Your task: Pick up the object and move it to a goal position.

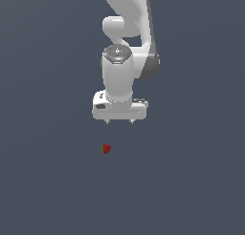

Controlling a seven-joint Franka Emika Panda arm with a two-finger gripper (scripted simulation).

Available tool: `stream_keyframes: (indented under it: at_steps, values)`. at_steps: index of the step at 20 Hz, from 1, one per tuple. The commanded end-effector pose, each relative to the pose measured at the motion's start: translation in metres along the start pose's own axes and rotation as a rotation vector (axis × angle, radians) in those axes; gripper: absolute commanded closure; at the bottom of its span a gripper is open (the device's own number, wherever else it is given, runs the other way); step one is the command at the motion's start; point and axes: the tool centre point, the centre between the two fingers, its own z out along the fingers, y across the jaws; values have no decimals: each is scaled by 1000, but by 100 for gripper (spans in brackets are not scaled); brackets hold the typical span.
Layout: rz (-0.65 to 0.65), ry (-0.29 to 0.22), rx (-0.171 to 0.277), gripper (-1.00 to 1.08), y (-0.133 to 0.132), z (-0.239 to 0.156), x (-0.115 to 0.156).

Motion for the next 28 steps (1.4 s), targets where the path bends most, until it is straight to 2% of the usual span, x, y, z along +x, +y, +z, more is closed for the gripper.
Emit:
stream_keyframes:
  at_steps: [1,11,19,28]
  values:
    - [0,0,0,-92,0,0,0]
    - [-54,47,-13,-92,-25,-20,10]
    - [-80,42,-14,-92,-22,-17,11]
    - [-207,32,-21,-92,-14,-5,17]
